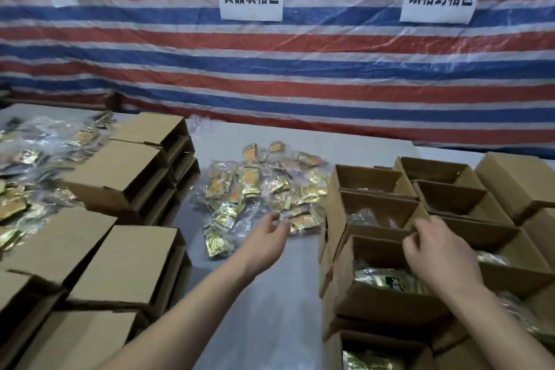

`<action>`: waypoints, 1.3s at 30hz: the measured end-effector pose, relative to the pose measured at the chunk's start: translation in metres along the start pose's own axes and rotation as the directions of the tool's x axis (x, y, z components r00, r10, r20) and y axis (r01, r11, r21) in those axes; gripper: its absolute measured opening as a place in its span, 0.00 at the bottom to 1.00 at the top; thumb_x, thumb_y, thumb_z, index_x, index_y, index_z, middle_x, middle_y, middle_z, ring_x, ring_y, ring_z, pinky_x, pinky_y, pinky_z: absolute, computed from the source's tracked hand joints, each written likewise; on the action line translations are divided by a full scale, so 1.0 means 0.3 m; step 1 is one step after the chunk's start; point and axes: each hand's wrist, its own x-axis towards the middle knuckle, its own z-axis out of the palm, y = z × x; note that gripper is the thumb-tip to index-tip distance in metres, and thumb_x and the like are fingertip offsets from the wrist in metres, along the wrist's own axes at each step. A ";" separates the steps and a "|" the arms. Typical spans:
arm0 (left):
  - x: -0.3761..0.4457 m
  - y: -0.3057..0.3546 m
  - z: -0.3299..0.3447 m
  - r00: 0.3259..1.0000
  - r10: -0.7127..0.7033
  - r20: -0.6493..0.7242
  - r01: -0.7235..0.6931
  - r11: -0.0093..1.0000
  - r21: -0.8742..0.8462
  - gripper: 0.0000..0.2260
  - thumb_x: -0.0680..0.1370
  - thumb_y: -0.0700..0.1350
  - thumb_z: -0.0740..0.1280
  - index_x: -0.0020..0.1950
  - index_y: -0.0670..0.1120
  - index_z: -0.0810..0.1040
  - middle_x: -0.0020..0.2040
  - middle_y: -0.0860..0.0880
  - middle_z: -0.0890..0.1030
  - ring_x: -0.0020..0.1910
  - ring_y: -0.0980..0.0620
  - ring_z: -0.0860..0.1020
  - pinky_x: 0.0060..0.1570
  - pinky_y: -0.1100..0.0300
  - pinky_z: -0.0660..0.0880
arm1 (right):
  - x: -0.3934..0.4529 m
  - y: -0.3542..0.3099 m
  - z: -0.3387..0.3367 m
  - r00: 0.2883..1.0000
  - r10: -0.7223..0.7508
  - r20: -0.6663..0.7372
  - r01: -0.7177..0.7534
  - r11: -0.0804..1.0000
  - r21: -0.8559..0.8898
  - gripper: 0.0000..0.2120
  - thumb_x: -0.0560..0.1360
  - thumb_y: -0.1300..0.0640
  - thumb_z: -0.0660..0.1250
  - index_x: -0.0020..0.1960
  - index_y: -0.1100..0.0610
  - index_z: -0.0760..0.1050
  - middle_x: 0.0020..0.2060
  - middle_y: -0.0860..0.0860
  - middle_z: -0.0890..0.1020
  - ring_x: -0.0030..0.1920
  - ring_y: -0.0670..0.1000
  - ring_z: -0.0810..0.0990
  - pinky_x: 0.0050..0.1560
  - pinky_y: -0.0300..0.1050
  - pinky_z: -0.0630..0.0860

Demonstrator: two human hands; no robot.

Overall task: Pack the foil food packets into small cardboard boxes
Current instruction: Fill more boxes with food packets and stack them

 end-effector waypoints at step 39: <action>0.209 -0.155 -1.039 0.912 0.371 -0.173 0.044 0.331 0.943 0.05 0.79 0.40 0.57 0.52 0.48 0.69 0.40 0.52 0.76 0.37 0.47 0.79 0.34 0.55 0.73 | 0.029 -1.121 0.164 0.947 -0.300 0.113 0.229 0.879 0.419 0.14 0.80 0.51 0.61 0.63 0.54 0.75 0.56 0.49 0.77 0.58 0.50 0.76 0.60 0.48 0.74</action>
